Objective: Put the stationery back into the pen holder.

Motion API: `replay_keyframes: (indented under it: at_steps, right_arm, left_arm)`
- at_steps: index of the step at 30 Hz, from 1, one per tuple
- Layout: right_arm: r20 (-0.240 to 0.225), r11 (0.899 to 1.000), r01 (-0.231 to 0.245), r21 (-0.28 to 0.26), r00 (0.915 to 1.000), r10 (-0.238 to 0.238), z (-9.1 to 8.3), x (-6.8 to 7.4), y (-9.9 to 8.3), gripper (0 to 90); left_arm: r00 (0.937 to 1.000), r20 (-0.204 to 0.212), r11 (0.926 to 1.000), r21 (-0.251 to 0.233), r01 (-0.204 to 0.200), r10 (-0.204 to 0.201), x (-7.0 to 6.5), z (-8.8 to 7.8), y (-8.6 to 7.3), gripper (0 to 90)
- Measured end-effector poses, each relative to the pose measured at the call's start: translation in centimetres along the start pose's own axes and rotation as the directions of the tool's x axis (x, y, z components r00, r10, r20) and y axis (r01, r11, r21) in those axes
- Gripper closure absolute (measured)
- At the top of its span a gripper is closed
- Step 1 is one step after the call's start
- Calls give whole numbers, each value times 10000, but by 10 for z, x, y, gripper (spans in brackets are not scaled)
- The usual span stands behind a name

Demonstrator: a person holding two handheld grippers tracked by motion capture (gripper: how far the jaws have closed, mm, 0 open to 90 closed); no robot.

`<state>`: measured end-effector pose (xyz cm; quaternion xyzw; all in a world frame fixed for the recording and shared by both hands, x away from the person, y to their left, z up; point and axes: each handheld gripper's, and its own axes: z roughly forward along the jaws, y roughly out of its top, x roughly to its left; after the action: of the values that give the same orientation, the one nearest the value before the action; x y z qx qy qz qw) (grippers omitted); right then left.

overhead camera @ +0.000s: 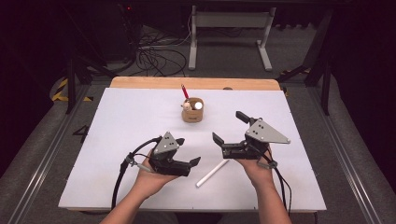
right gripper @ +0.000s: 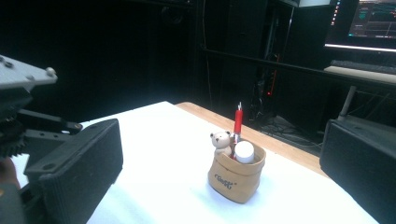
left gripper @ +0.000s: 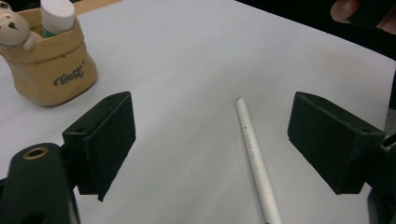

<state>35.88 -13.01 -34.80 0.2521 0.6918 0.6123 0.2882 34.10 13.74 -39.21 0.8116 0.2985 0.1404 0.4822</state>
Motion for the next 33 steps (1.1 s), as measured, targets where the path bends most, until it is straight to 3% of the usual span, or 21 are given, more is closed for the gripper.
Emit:
replay_keyframes:
  at_steps: [19,28,33]
  right_arm:
    - [238,9998,120,184,9996,-124,-14,-3,7,5]
    - [267,9997,123,196,9996,-128,-15,-3,7,8]
    - [274,9998,127,149,9995,-131,-16,-2,8,8]
  left_arm:
    - [9993,352,9963,854,82,-113,-17,43,5,280]
    - [9986,320,9908,1300,364,-409,-26,65,10,346]
    - [9982,367,9832,1780,400,-472,-30,78,11,380]
